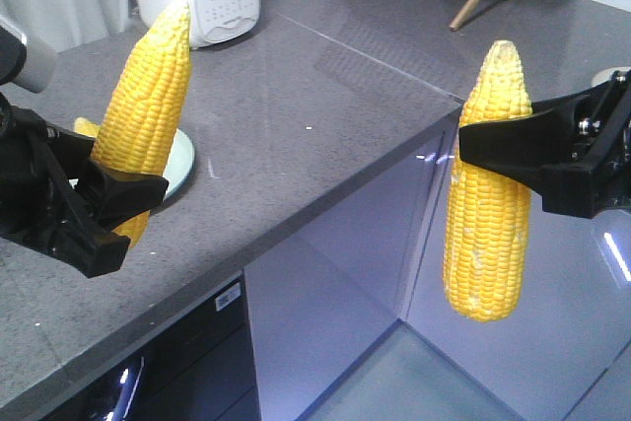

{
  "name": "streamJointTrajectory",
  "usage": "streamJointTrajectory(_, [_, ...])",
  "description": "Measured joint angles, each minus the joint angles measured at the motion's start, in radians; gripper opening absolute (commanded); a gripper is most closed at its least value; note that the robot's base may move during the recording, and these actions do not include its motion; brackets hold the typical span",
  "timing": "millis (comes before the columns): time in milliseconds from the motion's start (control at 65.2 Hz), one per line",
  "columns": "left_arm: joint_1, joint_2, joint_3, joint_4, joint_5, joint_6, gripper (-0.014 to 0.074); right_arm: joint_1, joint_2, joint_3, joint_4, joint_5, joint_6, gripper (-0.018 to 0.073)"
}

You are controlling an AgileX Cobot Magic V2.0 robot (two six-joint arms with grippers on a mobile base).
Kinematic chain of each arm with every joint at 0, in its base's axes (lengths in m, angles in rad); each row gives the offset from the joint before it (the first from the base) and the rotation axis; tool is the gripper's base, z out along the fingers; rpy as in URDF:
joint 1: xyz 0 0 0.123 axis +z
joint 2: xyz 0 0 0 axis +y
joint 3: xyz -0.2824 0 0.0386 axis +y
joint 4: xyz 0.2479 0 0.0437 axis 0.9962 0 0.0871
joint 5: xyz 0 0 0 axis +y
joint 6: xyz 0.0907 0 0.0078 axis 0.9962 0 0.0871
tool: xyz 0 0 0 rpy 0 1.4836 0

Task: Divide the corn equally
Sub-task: 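Drive the base along the counter toward the other two plates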

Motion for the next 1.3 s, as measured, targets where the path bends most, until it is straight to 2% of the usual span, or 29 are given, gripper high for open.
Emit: streamJointTrajectory(1303, [0.0,0.0,0.0,0.0,0.0,0.0,0.0302,0.0,0.0,0.0,0.0,0.0,-0.001,0.0194])
